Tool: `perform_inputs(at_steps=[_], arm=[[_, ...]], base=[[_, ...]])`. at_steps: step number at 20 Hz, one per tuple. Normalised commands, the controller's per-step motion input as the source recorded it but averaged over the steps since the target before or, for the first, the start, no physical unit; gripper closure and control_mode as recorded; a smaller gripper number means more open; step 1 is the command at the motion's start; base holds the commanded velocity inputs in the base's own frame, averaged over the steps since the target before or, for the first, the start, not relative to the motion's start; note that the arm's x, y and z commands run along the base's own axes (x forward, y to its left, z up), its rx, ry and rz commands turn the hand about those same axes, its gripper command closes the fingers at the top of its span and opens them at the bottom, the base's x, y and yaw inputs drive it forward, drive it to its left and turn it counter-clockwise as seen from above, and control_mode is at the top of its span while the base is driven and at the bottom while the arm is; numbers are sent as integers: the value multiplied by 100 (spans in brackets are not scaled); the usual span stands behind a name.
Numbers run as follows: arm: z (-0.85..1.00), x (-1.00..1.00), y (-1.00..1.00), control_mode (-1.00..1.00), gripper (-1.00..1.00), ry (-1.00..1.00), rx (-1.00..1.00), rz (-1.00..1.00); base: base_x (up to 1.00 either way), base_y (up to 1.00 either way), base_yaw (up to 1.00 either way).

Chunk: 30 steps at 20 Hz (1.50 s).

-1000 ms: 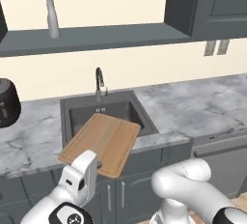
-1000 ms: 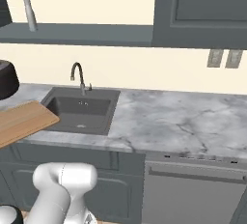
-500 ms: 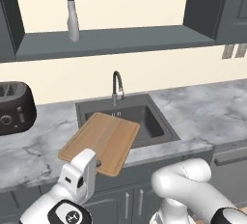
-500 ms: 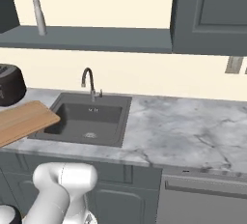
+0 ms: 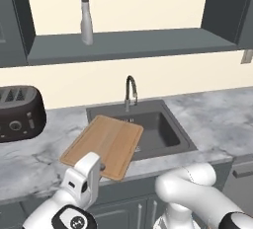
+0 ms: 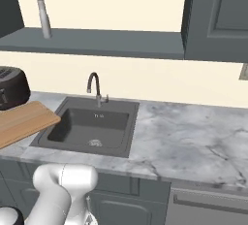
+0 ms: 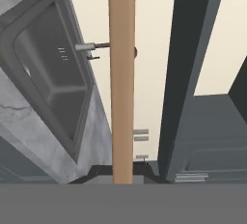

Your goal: Move the cutting board and knife to the sink. Then move spray from the shelves to the counter.

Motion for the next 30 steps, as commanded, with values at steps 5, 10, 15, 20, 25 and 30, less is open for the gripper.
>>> perform_inputs(at_steps=[5, 10, 15, 20, 25, 30], arm=[[0, 0, 0, 100, 100, 0, 0, 0], [0, 0, 0, 100, 100, 0, 0, 0], [0, 0, 0, 100, 100, 0, 0, 0], [0, 0, 0, 100, 100, 0, 0, 0], [0, 0, 0, 100, 100, 0, 0, 0], [0, 0, 0, 100, 100, 0, 0, 0]], base=[[39, 44, 0], [44, 37, 0], [44, 29, 0], [9, 7, 0], [0, 0, 0], [0, 0, 0]])
